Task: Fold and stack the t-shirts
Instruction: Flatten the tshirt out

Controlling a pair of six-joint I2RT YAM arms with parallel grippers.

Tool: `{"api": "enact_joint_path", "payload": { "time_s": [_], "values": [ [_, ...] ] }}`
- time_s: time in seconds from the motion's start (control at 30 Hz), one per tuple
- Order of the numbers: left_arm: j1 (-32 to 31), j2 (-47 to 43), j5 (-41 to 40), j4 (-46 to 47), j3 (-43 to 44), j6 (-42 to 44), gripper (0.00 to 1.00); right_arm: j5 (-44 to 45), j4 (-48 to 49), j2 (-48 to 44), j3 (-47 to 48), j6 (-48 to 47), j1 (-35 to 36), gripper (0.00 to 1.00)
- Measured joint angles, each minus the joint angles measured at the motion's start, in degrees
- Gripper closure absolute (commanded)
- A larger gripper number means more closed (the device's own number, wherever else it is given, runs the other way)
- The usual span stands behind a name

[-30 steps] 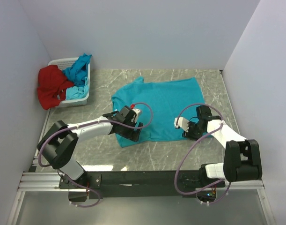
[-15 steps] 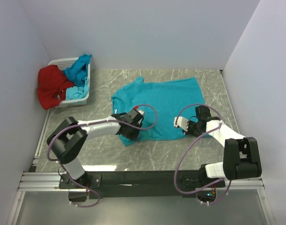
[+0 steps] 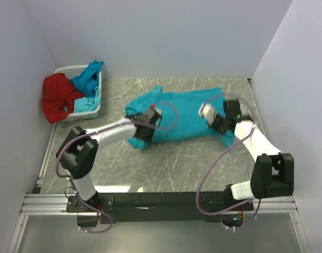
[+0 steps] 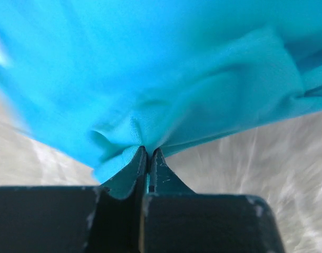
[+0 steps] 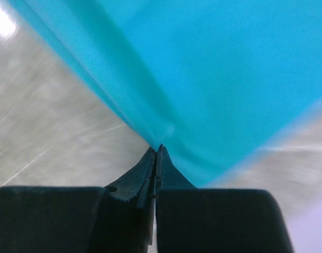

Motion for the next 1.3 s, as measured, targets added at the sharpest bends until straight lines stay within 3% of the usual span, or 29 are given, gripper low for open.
{"api": "enact_joint_path", "payload": {
  "time_s": [0.07,0.27,0.33,0.4,0.5,0.73,0.9,0.93,0.97,1.0,1.03,1.1,1.13,1.23,1.3],
  "values": [
    [3.76,1.55,-0.35,-3.28,8.94,2.6,1.0,1.27,-0.15,2.47,11.56,3.89,0.02,1.0],
    [14.38,13.2,-2.03,-9.62,60.39,9.79,1.0,2.89,1.62,11.21,50.9,14.21,-1.53,1.0],
    [15.34,11.1,-1.46,-6.43,66.88,10.54,1.0,1.42,2.05,10.51,58.36,16.7,-2.36,1.0],
    [14.6,3.26,-0.63,-2.64,64.17,11.34,1.0,-0.68,2.71,7.19,61.2,18.14,-2.62,1.0],
    [12.52,-11.45,2.58,2.1,53.31,11.78,1.0,-4.07,3.15,-1.6,56.89,18.43,-2.84,1.0],
    [11.47,-38.64,14.82,10.69,19.12,7.89,1.0,-11.96,2.14,-28.28,23.56,12.37,-2.64,1.0],
    [8.68,-43.87,20.44,12.98,-12.13,0.07,0.99,-12.61,-4.52,-38.77,-2.29,4.33,-3.26,1.0],
    [7.04,-43.93,21.38,12.31,-18.05,-2.58,0.97,-12.59,-7.41,-39.74,-6.4,2.54,-3.26,0.96],
    [4.96,-44.24,22.45,11.41,-23.78,-5.49,0.91,-12.59,-10.38,-41.03,-9.99,0.55,-3.26,0.75],
    [2.73,-45.27,23.67,10.64,-28.44,-8.24,0.83,-12.48,-13.33,-42.64,-12.9,-1.2,-3.37,0.63],
    [0.76,-46.84,24.76,9.75,-31.87,-10.67,0.45,-12.2,-16.11,-44.15,-14.53,-3.02,-3.37,0.56],
    [-3.41,-52.24,26.56,7.13,-36.09,-15.93,0.29,-11.43,-21.7,-47.74,-16.48,-5.73,-3.37,0.49],
    [-5.07,-55.43,26.45,5.42,-36.33,-17.79,0.15,-10.67,-23.32,-48.94,-16.52,-6.58,-3.37,0.45],
    [-6.73,-63.49,23.28,3.26,-33.03,-21.0,0.03,-9.22,-23.76,-51.49,-15.69,-6.86,-3.37,0.39],
    [-6.82,-65.13,18.21,2.19,-26.86,-21.05,0.02,-8.74,-22.29,-50.12,-14.78,-5.49,-3.37,0.39]
  ]
}}
